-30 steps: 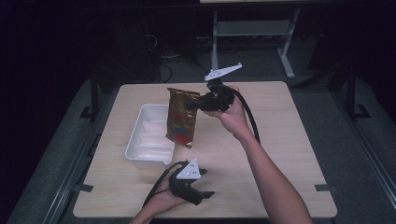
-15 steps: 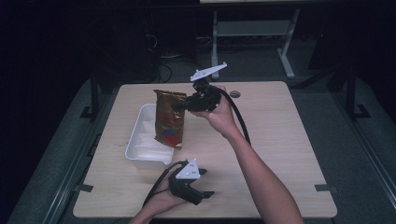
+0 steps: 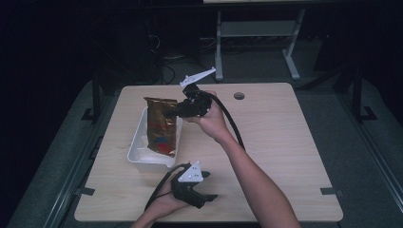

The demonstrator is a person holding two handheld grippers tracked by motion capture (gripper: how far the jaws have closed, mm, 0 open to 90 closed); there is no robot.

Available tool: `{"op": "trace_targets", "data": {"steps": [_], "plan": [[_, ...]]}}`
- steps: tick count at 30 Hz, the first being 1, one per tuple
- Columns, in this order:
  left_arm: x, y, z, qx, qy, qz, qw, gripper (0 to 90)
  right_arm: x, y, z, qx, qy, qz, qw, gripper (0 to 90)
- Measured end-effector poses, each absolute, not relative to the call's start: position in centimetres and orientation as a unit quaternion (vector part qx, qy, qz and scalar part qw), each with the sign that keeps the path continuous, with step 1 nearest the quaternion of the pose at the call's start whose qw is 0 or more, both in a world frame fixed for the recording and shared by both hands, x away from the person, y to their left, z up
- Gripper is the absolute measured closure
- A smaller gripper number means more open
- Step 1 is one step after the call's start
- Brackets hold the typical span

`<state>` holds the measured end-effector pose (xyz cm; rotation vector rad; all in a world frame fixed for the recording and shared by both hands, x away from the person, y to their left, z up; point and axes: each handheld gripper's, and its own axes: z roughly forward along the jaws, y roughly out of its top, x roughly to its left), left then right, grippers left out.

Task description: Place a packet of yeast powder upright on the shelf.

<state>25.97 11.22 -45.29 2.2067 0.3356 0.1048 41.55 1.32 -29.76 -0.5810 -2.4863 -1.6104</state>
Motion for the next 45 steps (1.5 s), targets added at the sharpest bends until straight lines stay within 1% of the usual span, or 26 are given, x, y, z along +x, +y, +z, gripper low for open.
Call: {"op": "trace_targets", "data": {"steps": [23, 37, 45], "plan": [[26.1, 11.4, -45.3, 0.888, 0.132, 0.044, 0.438, 22.6, 42.4, 4.7, -32.4, -0.190, -0.839, -0.500, 0.100, 80.2], [26.1, 11.4, -45.3, 0.890, 0.131, 0.046, 0.435, 22.8, 42.8, 5.4, -35.0, -0.197, -0.845, -0.480, 0.127, 79.4], [26.2, 11.5, -45.3, 0.889, 0.133, 0.045, 0.436, 22.8, 42.7, 5.6, -35.8, -0.194, -0.850, -0.470, 0.139, 78.4]]}}
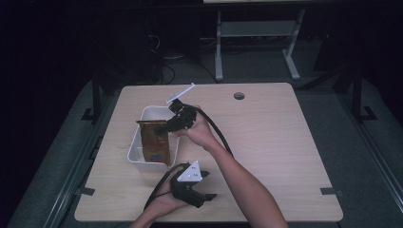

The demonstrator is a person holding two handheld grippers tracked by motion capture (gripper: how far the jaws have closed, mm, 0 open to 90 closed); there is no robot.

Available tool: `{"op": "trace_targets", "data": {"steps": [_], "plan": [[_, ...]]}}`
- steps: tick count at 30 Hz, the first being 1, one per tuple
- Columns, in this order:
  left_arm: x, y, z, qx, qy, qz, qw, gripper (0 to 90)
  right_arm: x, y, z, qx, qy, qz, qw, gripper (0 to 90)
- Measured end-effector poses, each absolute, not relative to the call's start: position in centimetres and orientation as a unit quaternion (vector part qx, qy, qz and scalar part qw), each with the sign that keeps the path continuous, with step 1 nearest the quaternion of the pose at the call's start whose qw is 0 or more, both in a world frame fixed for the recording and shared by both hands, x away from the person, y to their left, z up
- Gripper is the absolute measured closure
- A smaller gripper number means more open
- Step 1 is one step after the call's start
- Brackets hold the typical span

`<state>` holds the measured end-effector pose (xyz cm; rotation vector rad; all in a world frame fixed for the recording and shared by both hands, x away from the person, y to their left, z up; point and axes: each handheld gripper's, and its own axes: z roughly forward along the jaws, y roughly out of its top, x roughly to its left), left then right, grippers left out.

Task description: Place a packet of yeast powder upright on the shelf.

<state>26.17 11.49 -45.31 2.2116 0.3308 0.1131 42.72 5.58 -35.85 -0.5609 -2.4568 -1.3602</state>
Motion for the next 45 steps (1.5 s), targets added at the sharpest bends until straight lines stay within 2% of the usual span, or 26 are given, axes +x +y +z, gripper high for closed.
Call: {"op": "trace_targets", "data": {"steps": [13, 27, 36, 45], "plan": [[26.2, 11.4, -45.4, 0.889, 0.134, 0.046, 0.435, 22.9, 42.4, 6.0, -36.4, -0.185, -0.854, -0.462, 0.151, 78.4], [26.2, 11.5, -45.4, 0.889, 0.135, 0.046, 0.436, 22.9, 42.4, 6.1, -36.5, -0.188, -0.858, -0.456, 0.145, 76.1], [26.2, 11.5, -45.4, 0.888, 0.135, 0.047, 0.436, 22.9, 42.5, 5.7, -36.2, -0.190, -0.854, -0.463, 0.140, 70.5], [26.3, 11.6, -45.2, 0.887, 0.136, 0.049, 0.438, 22.9, 42.6, 4.8, -36.0, -0.197, -0.853, -0.465, 0.132, 57.1]]}}
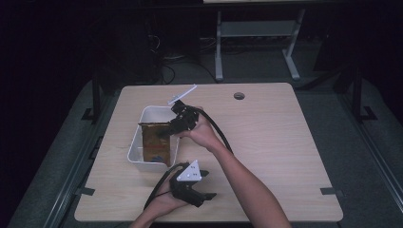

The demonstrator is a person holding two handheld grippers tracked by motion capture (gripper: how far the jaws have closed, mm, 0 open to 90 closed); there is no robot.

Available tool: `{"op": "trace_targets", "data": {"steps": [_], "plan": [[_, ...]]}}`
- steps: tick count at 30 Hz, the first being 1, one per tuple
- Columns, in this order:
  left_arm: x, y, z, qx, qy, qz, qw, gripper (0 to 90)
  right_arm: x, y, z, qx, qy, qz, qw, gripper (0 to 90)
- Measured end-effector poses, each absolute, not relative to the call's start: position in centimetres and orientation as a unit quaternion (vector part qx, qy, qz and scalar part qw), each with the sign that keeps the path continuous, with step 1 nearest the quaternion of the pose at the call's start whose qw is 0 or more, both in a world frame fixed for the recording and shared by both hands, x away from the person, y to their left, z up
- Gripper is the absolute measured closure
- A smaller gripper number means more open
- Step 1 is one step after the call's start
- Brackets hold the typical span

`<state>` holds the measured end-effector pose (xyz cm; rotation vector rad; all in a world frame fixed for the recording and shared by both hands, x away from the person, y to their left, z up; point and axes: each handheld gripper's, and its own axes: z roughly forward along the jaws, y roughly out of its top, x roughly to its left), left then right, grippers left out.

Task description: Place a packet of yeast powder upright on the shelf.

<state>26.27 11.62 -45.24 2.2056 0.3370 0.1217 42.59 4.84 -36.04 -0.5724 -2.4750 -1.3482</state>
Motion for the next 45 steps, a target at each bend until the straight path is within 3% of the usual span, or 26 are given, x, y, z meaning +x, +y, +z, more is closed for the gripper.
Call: {"op": "trace_targets", "data": {"steps": [24, 45], "plan": [[26.3, 11.5, -45.3, 0.887, 0.138, 0.045, 0.438, 22.8, 42.1, -2.2, -34.9, -0.226, -0.838, -0.486, 0.107, 44.0], [26.2, 11.4, -45.3, 0.887, 0.138, 0.046, 0.439, 22.8, 40.9, -8.6, -34.8, -0.258, -0.821, -0.502, 0.085, 41.2]]}}
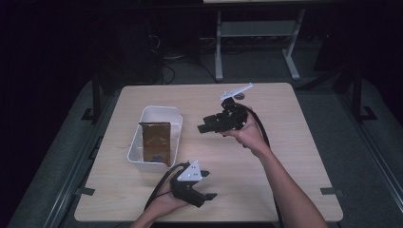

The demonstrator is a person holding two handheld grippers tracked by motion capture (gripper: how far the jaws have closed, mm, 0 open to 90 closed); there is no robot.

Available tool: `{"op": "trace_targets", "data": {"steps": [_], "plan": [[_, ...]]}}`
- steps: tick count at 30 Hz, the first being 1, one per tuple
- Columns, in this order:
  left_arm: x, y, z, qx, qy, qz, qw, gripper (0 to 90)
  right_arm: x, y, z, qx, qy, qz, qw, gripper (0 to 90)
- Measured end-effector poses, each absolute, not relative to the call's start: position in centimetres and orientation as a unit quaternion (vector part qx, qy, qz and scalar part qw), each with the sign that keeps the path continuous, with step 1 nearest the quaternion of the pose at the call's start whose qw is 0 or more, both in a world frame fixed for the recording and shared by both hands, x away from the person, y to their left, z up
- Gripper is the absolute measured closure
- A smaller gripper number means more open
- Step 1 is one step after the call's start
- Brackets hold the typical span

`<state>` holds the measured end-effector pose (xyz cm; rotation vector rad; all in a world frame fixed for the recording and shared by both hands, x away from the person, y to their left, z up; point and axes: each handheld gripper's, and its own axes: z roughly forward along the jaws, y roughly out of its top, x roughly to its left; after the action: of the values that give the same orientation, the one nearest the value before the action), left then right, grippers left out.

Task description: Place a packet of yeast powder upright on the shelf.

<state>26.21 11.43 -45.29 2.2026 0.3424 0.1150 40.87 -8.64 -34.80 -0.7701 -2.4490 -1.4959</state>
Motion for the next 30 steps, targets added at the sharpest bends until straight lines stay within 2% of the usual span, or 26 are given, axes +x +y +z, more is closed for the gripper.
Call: {"op": "trace_targets", "data": {"steps": [30], "plan": [[26.3, 11.4, -45.4, 0.888, 0.141, 0.042, 0.436, 22.8, 38.8, -17.2, -36.7, -0.313, -0.797, -0.512, 0.064, 40.6]]}}
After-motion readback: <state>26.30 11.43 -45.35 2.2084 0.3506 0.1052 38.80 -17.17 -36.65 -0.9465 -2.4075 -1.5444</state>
